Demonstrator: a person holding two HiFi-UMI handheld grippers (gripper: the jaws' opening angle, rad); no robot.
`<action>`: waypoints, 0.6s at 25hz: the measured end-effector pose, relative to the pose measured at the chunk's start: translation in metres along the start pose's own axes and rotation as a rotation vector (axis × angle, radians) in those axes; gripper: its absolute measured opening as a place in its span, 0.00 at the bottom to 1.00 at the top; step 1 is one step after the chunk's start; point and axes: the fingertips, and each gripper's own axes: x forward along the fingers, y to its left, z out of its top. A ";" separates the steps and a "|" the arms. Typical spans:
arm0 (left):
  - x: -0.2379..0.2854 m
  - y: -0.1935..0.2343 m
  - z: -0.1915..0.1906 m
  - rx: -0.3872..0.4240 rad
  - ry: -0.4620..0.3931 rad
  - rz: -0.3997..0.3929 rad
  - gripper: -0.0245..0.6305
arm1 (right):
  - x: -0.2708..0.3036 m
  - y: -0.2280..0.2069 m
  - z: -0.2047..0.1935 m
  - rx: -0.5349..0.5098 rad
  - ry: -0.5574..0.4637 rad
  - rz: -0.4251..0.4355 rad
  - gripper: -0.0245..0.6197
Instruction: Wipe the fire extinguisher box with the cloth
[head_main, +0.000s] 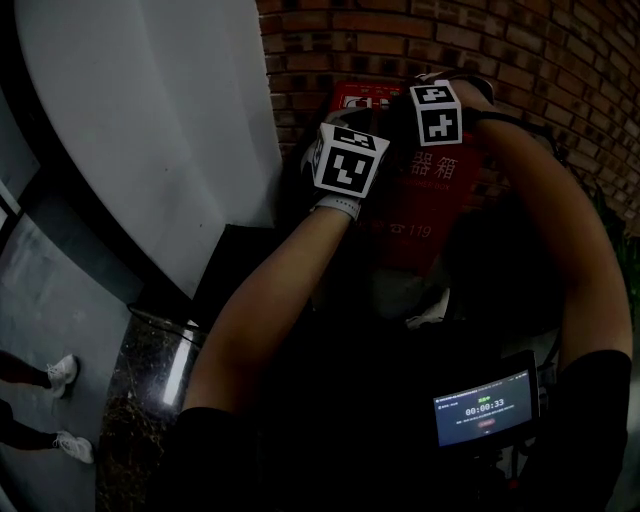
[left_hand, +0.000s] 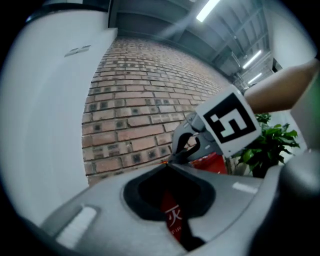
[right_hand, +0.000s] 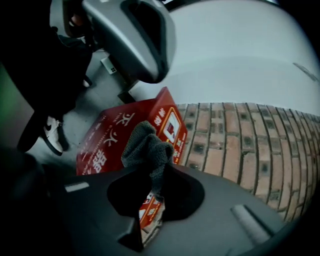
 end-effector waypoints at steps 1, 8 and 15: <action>0.000 0.002 -0.001 -0.002 -0.001 0.000 0.04 | 0.001 -0.008 -0.002 0.013 0.007 -0.020 0.10; 0.014 0.021 -0.022 -0.046 -0.002 -0.010 0.04 | 0.033 -0.070 -0.019 0.092 0.069 -0.195 0.10; 0.024 0.026 -0.020 -0.134 -0.031 -0.067 0.04 | 0.081 -0.093 -0.033 0.119 0.100 -0.194 0.10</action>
